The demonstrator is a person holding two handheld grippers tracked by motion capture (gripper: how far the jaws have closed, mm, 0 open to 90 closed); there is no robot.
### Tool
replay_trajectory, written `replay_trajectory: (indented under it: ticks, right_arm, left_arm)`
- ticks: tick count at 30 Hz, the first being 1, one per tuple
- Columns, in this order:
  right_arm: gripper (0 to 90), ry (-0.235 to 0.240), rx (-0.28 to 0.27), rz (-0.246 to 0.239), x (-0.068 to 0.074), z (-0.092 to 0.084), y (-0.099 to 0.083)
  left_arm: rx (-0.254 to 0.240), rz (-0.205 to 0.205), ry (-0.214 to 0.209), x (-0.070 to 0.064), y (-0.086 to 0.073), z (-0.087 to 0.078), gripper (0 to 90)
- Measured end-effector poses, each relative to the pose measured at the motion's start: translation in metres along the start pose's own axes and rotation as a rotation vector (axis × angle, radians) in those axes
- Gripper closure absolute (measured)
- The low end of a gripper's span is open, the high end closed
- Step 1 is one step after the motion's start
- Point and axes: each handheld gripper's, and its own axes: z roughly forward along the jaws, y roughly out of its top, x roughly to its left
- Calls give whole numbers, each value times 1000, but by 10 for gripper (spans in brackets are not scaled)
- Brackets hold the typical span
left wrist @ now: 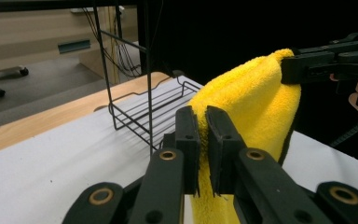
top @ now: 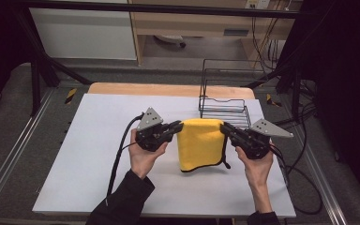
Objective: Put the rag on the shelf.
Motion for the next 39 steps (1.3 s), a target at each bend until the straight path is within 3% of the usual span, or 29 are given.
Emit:
replay_trajectory:
  ticks: [16, 29, 39]
  right_arm:
    - [831, -37, -100, -36, 6, -7, 25]
    - [831, -71, -174, -57, 6, -14, 47]
    - [831, -99, -208, -75, 4, -18, 66]
  left_arm:
    - [-64, 38, 26, 0, 31, -3, 837]
    - [-149, 33, 41, -2, 52, 1, 836]
    - [-187, 34, 47, -1, 72, 6, 836]
